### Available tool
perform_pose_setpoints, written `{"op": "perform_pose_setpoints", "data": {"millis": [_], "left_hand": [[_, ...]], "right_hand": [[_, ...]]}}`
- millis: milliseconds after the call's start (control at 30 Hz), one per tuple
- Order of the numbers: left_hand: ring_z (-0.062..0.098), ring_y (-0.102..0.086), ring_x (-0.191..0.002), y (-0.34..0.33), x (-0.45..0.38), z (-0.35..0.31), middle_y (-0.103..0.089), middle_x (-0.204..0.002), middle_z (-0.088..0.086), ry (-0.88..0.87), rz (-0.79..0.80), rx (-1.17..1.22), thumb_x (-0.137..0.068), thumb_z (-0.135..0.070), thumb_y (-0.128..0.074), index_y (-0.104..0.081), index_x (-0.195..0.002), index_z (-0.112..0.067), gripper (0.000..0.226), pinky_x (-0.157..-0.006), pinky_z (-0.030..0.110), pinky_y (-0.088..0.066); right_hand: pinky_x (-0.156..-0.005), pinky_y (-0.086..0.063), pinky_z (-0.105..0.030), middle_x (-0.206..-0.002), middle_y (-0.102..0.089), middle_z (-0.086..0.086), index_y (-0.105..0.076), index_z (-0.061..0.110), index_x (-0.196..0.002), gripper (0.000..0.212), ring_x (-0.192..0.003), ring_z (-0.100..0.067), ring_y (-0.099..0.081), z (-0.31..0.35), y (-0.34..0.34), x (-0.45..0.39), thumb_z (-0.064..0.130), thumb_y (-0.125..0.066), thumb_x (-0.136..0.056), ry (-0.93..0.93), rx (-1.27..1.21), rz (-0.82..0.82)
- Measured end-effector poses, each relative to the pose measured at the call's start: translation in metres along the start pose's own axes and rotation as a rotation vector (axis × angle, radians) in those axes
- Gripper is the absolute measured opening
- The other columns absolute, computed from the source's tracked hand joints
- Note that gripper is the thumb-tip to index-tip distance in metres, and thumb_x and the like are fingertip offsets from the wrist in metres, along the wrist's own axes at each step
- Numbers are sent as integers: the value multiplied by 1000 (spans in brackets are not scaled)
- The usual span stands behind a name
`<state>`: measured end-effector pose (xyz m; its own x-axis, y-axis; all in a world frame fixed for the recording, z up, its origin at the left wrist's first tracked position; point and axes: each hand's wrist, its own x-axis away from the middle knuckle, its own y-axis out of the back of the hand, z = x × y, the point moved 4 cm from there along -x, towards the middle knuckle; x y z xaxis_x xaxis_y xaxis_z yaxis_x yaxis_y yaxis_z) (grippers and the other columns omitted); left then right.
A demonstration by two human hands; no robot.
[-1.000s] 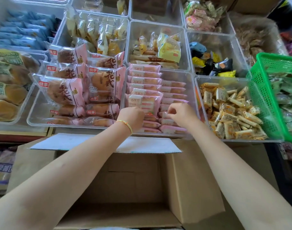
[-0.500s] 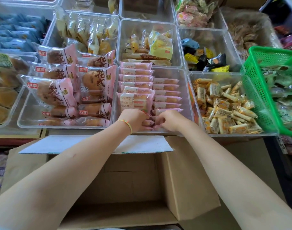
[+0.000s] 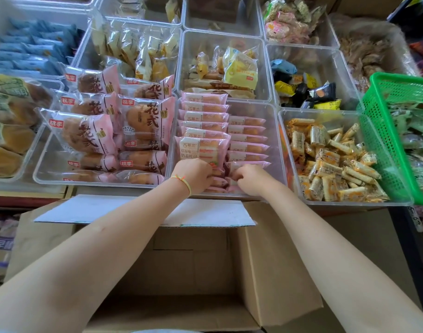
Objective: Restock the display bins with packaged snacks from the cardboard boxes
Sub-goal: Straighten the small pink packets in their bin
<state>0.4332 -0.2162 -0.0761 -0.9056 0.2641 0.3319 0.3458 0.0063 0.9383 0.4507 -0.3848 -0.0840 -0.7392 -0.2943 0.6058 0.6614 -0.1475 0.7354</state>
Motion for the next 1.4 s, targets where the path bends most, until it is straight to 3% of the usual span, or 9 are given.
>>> {"op": "perform_pose_setpoints", "data": {"millis": [100, 300, 367, 433, 533, 667, 833, 1133, 1400], "left_hand": [[24, -51, -73, 3, 9, 9, -59, -82, 1, 29, -64, 46, -98, -32, -41, -62, -81, -17, 32, -62, 27, -44], [35, -61, -94, 19, 18, 25, -62, -101, 14, -9, -505, 8, -83, -18, -65, -67, -96, -10, 16, -69, 38, -49], [38, -51, -122, 19, 15, 26, -53, -131, 18, -19, -464, -88, -82, -21, -67, -57, -126, -15, 46, -95, 47, -46], [36, -19, -147, 12, 10, 28, -19, -160, 16, -27, -356, -113, -92, -24, -54, -23, -154, -24, 69, -118, 50, -22], [35, 7, -151, 4, 5, 32, 13, -164, 9, -69, -271, -149, -96, -13, -43, 9, -156, -33, 82, -122, 51, -1], [35, 14, -150, -1, -1, 35, 23, -162, 10, -165, -276, -231, -95, -9, -43, 19, -153, -36, 89, -121, 54, -1], [39, 15, -149, -2, -10, 34, 20, -162, 14, -174, -300, -224, -98, -27, -42, 19, -154, -28, 83, -120, 58, -3], [35, -6, -151, -11, -22, 37, -6, -164, 15, -123, -444, -165, -100, -50, -35, -5, -157, -11, 77, -123, 51, -8], [35, -3, -151, -13, -22, 37, -4, -164, 16, -75, -470, -105, -102, -50, -30, 2, -157, -11, 75, -123, 48, -4]], "right_hand": [[-89, -54, -40, -114, -68, -9, -72, 13, -115, 33, -102, -29, -62, 6, 14, 1, 11, -45, -96, -3, 11, -5], [-80, -54, -37, -102, -67, -2, -64, 16, -117, 28, -90, -22, -63, 27, 55, -10, 16, -46, -96, -68, -377, -456], [-83, -57, -41, -98, -70, -5, -65, 16, -115, 28, -88, -25, -67, 35, 55, -21, 18, -46, -95, -126, -482, -417], [-79, -58, -39, -91, -71, -6, -69, 14, -105, 26, -83, -25, -68, 41, 52, -30, 14, -45, -94, -157, -559, -403], [-61, -43, -26, -75, -63, -1, -71, 12, -91, 25, -66, -17, -55, 45, 53, -31, 11, -47, -95, -144, -625, -465], [-67, -42, -31, -69, -55, 1, -70, 8, -91, 25, -67, -16, -49, 49, 57, -33, 23, -52, -99, -94, -730, -447], [-87, -52, -34, -108, -65, 2, -61, 15, -113, 32, -99, -17, -62, 43, 54, -35, 36, -70, -90, -118, -736, -421], [-73, -51, -27, -76, -66, 7, -66, 19, -77, 16, -73, -9, -58, 26, 46, -30, 25, -81, -82, -14, -604, -481], [-78, -59, -37, -89, -68, 2, -64, 19, -93, 16, -84, -18, -67, 31, 59, -33, 33, -72, -89, 46, -709, -582]]}}
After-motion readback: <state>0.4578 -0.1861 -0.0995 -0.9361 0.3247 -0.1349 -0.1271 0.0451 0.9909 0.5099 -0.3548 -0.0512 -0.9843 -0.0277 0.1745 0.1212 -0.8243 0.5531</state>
